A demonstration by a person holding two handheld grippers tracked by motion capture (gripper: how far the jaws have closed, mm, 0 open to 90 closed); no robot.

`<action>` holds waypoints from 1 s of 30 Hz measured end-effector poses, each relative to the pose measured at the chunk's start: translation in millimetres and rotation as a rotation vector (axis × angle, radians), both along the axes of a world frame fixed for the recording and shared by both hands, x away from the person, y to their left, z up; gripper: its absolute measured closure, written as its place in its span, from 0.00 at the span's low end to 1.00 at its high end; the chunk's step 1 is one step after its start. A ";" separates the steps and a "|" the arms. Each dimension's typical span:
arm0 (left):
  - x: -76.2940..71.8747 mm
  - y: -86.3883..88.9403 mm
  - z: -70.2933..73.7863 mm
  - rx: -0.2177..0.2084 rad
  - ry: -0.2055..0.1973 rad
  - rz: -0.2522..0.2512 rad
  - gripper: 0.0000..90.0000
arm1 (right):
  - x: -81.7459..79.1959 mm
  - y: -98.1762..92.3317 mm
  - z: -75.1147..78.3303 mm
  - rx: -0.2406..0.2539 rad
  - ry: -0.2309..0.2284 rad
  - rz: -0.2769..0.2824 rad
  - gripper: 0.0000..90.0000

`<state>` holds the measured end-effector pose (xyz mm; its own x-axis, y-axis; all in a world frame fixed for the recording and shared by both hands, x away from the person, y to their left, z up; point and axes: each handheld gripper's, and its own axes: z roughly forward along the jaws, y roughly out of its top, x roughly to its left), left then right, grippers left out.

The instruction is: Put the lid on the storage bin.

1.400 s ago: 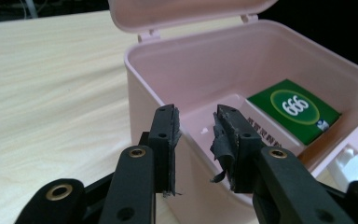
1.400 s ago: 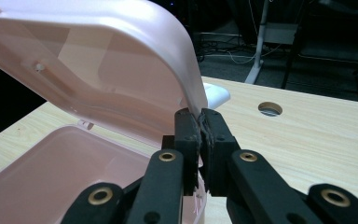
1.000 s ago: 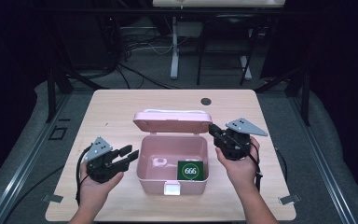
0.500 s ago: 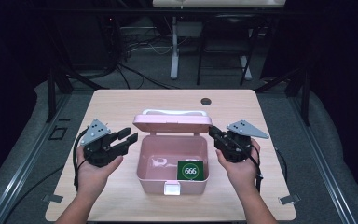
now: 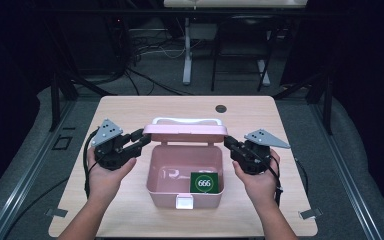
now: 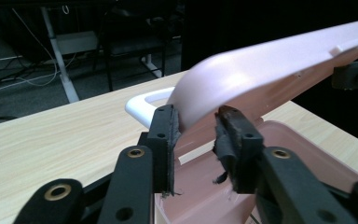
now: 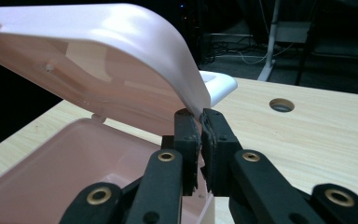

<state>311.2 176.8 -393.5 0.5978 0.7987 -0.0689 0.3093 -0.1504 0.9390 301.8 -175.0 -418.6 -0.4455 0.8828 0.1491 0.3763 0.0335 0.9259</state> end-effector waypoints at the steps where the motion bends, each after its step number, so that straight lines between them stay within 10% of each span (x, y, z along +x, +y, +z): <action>1: 0.4 0.4 0.4 -0.001 0.002 0.001 0.78 | 0.0 -0.2 -0.3 0.005 0.001 0.003 0.94; 30: 1.7 0.9 4.8 0.005 0.010 -0.007 0.79 | 2.9 -20.5 -3.2 0.022 0.008 -0.030 0.82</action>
